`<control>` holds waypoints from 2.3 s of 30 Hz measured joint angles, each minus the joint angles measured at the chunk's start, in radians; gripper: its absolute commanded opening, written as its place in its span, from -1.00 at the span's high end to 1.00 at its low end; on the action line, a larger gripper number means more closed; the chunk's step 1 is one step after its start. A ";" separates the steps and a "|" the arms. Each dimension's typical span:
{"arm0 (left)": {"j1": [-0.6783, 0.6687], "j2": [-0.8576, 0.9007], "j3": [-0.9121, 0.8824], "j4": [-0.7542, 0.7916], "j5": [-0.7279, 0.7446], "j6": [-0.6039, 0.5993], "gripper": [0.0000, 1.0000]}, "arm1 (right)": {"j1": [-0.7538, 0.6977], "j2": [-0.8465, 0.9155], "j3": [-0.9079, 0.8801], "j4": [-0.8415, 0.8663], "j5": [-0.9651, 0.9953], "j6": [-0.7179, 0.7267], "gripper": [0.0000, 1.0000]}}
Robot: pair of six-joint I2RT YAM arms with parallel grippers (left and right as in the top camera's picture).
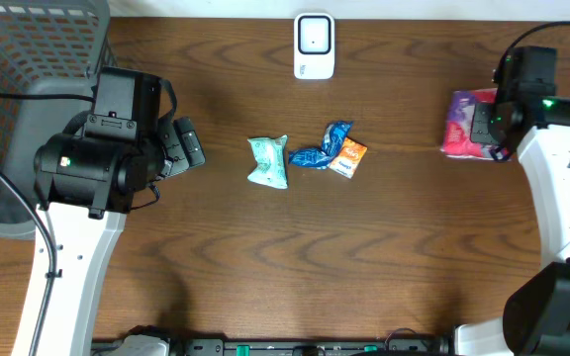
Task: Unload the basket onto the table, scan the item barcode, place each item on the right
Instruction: 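Lift the purple pack and carry it to the right side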
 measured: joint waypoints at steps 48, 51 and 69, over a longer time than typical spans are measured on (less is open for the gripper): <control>0.000 0.000 0.000 0.000 0.000 0.000 -0.96 | -0.238 0.079 0.108 -0.061 -0.150 0.187 0.69; 0.000 0.000 0.000 0.000 0.000 0.000 -0.96 | -0.325 0.077 0.105 -0.061 -0.165 0.187 0.71; 0.000 0.000 0.000 0.000 0.000 0.000 -0.96 | -0.404 0.219 -0.012 0.079 -0.505 0.189 0.80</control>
